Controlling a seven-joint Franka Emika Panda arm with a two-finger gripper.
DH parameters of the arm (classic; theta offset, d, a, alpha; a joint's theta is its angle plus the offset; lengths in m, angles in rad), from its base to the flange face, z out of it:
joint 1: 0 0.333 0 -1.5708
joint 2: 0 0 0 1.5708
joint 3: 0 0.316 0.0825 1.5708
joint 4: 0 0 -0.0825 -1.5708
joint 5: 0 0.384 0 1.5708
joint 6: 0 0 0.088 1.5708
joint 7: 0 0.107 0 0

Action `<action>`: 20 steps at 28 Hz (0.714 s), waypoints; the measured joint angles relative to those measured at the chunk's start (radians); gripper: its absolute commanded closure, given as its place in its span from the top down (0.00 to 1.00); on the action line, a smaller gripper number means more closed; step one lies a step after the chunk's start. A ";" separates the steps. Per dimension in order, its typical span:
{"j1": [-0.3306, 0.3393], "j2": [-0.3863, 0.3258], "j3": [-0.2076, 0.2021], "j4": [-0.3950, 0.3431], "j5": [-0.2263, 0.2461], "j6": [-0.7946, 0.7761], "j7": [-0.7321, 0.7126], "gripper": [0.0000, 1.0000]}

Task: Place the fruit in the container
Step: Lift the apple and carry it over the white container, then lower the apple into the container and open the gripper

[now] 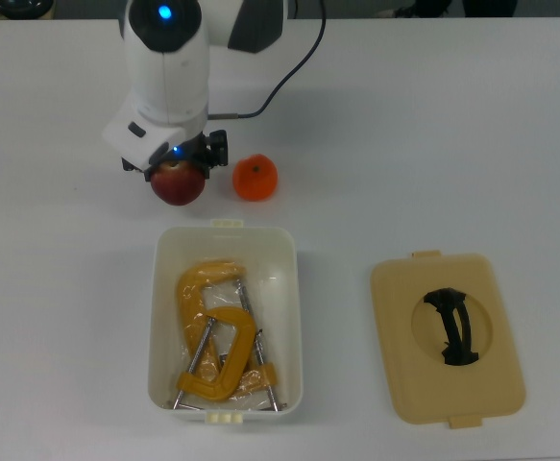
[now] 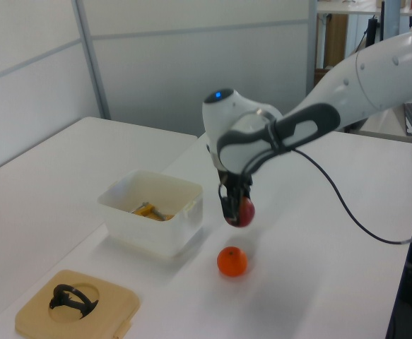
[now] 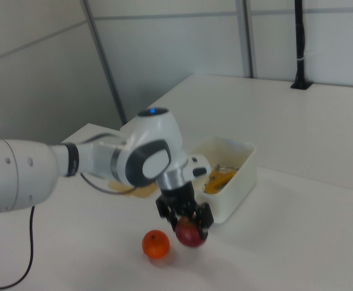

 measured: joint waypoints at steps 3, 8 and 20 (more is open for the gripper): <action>0.000 -0.009 0.003 0.073 0.061 -0.028 0.000 0.36; 0.000 -0.014 0.004 0.170 0.142 -0.031 0.014 0.36; 0.001 0.083 0.044 0.217 0.163 0.246 0.139 0.47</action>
